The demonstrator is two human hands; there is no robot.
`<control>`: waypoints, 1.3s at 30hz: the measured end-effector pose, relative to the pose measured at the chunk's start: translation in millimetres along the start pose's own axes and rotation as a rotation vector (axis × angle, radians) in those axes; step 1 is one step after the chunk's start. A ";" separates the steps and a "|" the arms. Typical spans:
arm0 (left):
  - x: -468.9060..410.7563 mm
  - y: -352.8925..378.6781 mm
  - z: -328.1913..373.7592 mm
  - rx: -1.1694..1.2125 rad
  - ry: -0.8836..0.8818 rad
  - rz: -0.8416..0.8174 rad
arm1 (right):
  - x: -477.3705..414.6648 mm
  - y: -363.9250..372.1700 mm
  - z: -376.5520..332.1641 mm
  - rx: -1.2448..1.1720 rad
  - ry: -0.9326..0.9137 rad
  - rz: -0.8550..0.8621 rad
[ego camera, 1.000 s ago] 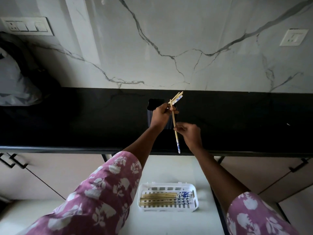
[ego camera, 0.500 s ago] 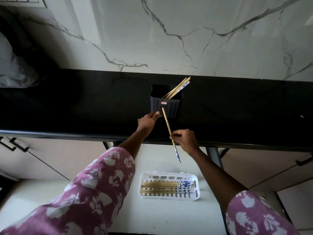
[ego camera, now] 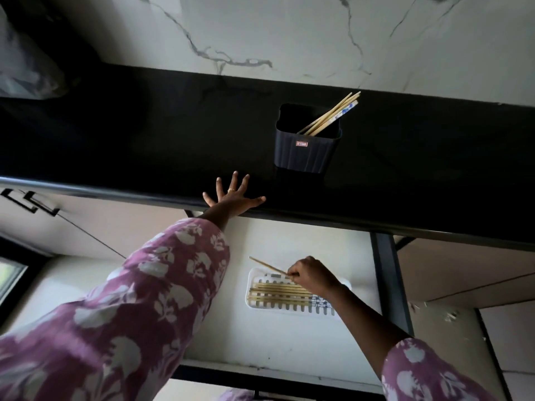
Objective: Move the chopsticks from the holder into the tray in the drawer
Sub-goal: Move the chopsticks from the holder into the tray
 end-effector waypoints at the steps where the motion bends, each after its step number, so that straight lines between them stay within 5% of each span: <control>1: 0.4 0.1 2.1 -0.003 0.006 -0.002 | 3.7 7.4 1.1 0.057 -0.012 -0.027; 9: -0.8 -0.5 0.0 -0.007 0.004 -0.018 | 18.4 54.0 14.7 0.351 -0.007 -0.165; 25: -2.8 -0.3 -1.7 -0.018 0.000 -0.038 | 14.3 54.0 4.1 0.243 0.084 -0.059; 32: 0.0 -4.5 -0.9 -0.018 0.002 -0.067 | 18.0 -22.4 -14.4 0.496 -0.463 0.400; 39: 3.5 -8.2 0.9 -0.035 0.005 -0.098 | -6.5 -122.6 -30.5 0.500 -0.728 0.850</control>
Point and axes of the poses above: each hand's wrist, its own x-axis away from the middle knuckle, its own y-axis out of the palm, z = x × y, the point moved 3 cm from there along -x, towards the middle knuckle, and after that the axes turned 7 degrees about z, right-handed, at the moved point
